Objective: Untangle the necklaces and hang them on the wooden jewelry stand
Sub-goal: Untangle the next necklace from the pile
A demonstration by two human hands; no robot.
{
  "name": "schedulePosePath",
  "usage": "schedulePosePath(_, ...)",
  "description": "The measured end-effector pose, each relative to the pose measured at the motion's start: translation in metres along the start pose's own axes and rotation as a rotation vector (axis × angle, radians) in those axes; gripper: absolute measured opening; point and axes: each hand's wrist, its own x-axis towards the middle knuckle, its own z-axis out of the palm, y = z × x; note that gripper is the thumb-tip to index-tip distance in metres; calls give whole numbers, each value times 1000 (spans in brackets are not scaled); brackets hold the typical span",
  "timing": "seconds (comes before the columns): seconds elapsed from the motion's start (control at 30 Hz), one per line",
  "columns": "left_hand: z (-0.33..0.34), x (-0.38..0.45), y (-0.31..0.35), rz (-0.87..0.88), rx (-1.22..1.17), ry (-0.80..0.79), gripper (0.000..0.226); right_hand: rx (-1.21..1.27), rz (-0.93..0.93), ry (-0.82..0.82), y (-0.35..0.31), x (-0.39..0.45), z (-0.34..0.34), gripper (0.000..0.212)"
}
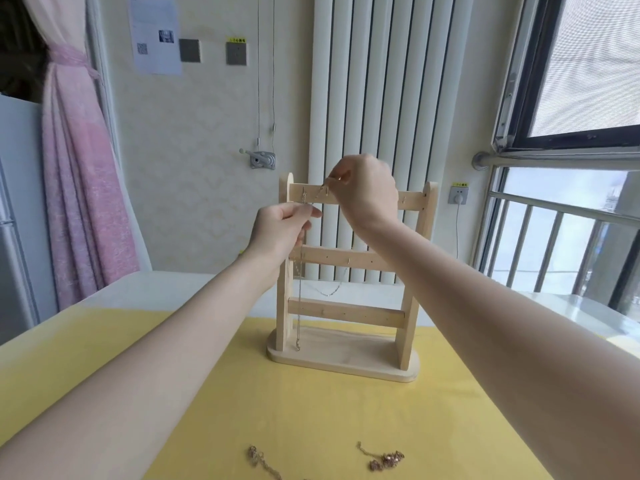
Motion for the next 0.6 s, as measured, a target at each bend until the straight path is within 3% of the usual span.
schedulePosePath(0.13,5,4,-4,-17,4,16,26,-110,0,10,3,3,5,18)
schedulePosePath(0.27,6,1,-13,-53,-24,12,25,-264,-126,13,10,-11,5,21)
schedulePosePath(0.6,8,-8,-26,73,43,-15,24,-200,-373,118,40,-55,19,17)
